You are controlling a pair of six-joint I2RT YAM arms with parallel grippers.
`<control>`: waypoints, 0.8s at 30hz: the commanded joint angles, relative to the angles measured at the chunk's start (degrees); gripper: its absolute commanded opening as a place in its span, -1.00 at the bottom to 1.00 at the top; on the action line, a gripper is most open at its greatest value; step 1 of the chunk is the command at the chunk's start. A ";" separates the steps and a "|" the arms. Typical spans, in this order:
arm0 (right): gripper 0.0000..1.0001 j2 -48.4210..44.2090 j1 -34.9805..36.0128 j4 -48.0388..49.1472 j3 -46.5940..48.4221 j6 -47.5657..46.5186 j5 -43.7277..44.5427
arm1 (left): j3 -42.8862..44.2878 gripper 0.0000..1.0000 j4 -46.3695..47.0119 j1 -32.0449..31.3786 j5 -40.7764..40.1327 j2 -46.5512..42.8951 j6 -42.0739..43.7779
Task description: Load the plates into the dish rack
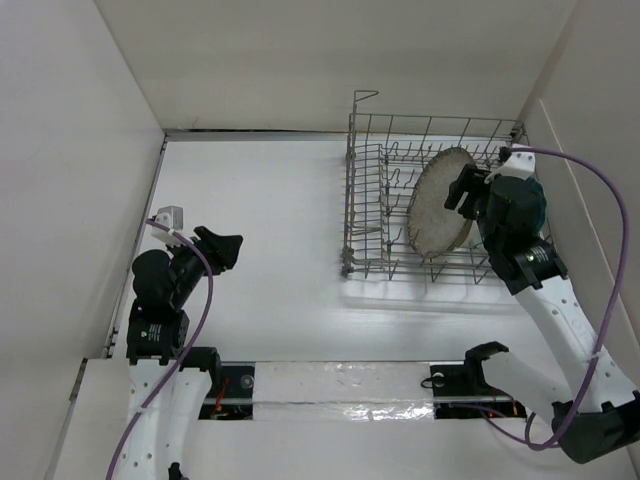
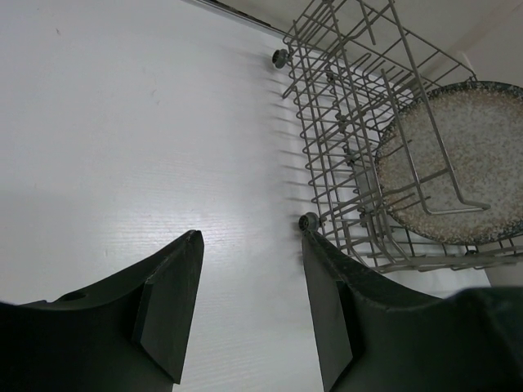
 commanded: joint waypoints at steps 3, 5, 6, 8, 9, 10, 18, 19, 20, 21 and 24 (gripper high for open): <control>0.82 -4.73 1.46 5.00 4.54 -0.26 1.50 | -0.23 -0.03 3.17 -0.28 0.41 0.48 -0.06; 0.92 -6.05 2.08 5.00 5.07 -0.09 0.27 | -0.15 -0.03 3.17 -0.28 0.49 0.39 0.12; 0.92 -7.80 2.08 5.17 5.25 0.00 -0.43 | -0.14 -0.02 3.17 -0.28 0.67 0.30 0.12; 0.92 -9.91 2.69 6.40 5.42 0.70 -5.16 | -0.06 -0.02 3.17 -0.28 1.11 0.04 0.38; 0.91 -11.14 2.70 8.75 5.25 0.96 -7.45 | -0.06 -0.01 3.43 -0.28 1.37 -0.22 0.30; 0.87 -13.68 2.70 10.17 4.99 2.01 -12.43 | -0.14 0.00 3.60 -0.28 1.46 -0.57 0.30; -1.00 -24.94 2.70 15.47 3.49 5.01 -20.39 | 0.47 0.03 5.53 0.86 2.78 -3.82 1.35; -1.00 -25.91 2.70 14.93 3.66 4.84 -18.91 | 0.64 0.03 5.97 0.86 3.13 -4.18 1.26; -1.00 -27.66 2.70 14.58 3.23 4.66 -18.11 | 1.08 0.03 7.11 0.86 3.65 -4.70 0.91; -1.00 -28.55 2.70 14.49 3.23 4.66 -17.41 | 1.26 0.02 7.73 0.86 4.09 -4.71 0.39; -0.74 -31.44 2.70 14.58 1.65 4.48 -13.98 | 4.32 0.02 8.96 0.86 4.80 -4.88 -1.46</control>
